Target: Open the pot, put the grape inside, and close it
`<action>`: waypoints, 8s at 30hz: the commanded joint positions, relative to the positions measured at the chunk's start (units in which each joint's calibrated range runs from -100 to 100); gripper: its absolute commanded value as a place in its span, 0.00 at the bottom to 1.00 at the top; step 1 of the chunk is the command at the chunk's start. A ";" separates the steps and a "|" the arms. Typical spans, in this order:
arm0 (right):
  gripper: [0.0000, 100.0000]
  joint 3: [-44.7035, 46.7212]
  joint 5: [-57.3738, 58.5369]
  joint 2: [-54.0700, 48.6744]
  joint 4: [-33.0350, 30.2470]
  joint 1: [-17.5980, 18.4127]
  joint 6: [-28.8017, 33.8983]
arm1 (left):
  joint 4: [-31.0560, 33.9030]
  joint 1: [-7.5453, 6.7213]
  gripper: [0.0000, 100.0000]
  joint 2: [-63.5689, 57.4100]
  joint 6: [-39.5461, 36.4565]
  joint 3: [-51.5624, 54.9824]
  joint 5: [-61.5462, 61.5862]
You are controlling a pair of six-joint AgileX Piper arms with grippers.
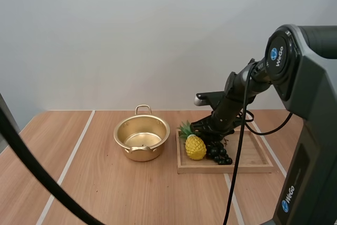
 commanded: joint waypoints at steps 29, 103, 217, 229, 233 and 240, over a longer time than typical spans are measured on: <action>0.00 0.24 10.84 -26.70 -1.42 -0.24 -1.03 | 0.53 -0.19 0.00 0.18 -0.55 -0.38 -4.80; 0.00 -16.66 5.17 -6.51 15.26 19.19 -16.52 | 0.78 -0.19 0.00 -0.07 -0.13 -0.49 -8.55; 1.00 -13.24 -9.04 -59.47 3.95 -2.18 0.53 | 0.78 -0.19 0.00 0.14 0.93 -0.49 -8.23; 0.00 -13.24 -11.86 -65.69 -2.03 -2.54 5.69 | 0.78 -0.19 0.00 0.14 0.93 -0.49 -7.30; 0.00 -13.24 -14.36 -66.79 -1.84 -2.54 5.78 | 0.78 -0.19 0.00 0.43 0.93 -0.33 -3.68; 0.00 -13.24 -16.50 -67.50 -2.18 -2.54 5.70 | 0.78 -0.19 0.00 6.64 1.42 -0.33 14.90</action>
